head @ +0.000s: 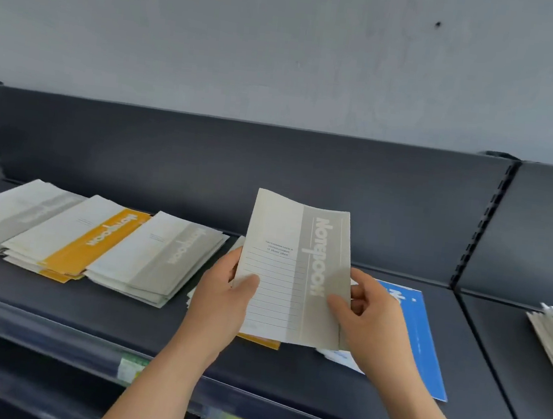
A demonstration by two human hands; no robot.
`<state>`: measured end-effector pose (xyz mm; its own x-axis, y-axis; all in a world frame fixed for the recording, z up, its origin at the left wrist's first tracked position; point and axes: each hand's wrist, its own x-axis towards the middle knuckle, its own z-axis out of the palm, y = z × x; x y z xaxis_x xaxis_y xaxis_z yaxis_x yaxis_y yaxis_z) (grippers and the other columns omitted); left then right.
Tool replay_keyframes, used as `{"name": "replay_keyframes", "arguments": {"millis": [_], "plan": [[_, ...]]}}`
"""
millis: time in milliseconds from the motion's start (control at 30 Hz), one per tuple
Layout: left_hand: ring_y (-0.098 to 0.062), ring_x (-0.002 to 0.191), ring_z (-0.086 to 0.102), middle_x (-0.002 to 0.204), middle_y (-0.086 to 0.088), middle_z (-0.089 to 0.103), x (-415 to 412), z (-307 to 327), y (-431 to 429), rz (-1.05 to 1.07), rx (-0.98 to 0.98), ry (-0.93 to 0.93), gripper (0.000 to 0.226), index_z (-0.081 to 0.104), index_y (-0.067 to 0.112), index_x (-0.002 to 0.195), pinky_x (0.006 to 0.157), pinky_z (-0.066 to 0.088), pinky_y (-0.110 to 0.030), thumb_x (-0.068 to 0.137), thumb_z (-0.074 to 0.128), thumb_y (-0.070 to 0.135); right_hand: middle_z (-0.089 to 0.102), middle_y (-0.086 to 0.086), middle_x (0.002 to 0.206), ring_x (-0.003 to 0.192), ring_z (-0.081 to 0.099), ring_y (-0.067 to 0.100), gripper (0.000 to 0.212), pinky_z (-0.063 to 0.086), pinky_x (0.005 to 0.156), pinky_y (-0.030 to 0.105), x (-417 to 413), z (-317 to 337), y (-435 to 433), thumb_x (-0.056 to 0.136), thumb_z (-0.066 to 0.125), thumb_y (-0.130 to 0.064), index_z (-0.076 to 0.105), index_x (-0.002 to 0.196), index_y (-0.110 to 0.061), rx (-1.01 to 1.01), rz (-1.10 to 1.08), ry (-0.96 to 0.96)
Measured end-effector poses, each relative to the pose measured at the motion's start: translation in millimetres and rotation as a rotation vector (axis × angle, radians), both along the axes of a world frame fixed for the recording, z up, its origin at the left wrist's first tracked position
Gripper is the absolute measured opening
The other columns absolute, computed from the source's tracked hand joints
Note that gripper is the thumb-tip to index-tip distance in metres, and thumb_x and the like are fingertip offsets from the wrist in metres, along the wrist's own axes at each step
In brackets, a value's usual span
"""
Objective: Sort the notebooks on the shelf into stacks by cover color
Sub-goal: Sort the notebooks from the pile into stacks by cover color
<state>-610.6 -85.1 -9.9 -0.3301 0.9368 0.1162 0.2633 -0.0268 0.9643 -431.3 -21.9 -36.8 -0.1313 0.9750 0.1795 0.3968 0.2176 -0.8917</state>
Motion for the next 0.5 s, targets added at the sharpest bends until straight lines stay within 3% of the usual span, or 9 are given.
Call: {"name": "replay_keyframes", "arguments": {"millis": [167,333,500], "plan": [[0.004,0.096,0.057,0.104,0.029,0.060,-44,1,-2,-0.008,-0.063,0.025,0.037,0.053,0.047,0.104,0.061,0.045,-0.010,0.096,0.047,0.011,0.062,-0.016,0.098,0.085,0.061,0.003,0.036,0.046,0.055,0.011,-49,0,3,0.091,0.058,-0.021,0.052,0.126,-0.028,-0.003,0.031,-0.025],[-0.003,0.105,0.053,0.115,0.023,0.056,-78,-2,0,0.058,-0.068,0.056,0.047,0.047,0.047,0.117,0.068,0.044,-0.013,0.095,0.048,0.006,0.063,-0.014,0.095,0.084,0.061,0.005,0.038,0.045,0.058,0.011,-85,-2,13,0.091,0.058,-0.022,0.052,0.128,-0.029,-0.020,0.100,-0.047],[-0.006,0.106,0.058,0.114,0.017,0.063,-117,-9,1,0.181,-0.025,0.107,0.042,0.056,0.038,0.115,0.067,0.048,-0.013,0.093,0.049,0.003,0.059,-0.015,0.083,0.075,0.058,0.006,0.035,0.044,0.055,0.012,-127,0,16,0.091,0.059,-0.023,0.053,0.124,-0.030,0.002,0.149,-0.067]]}}
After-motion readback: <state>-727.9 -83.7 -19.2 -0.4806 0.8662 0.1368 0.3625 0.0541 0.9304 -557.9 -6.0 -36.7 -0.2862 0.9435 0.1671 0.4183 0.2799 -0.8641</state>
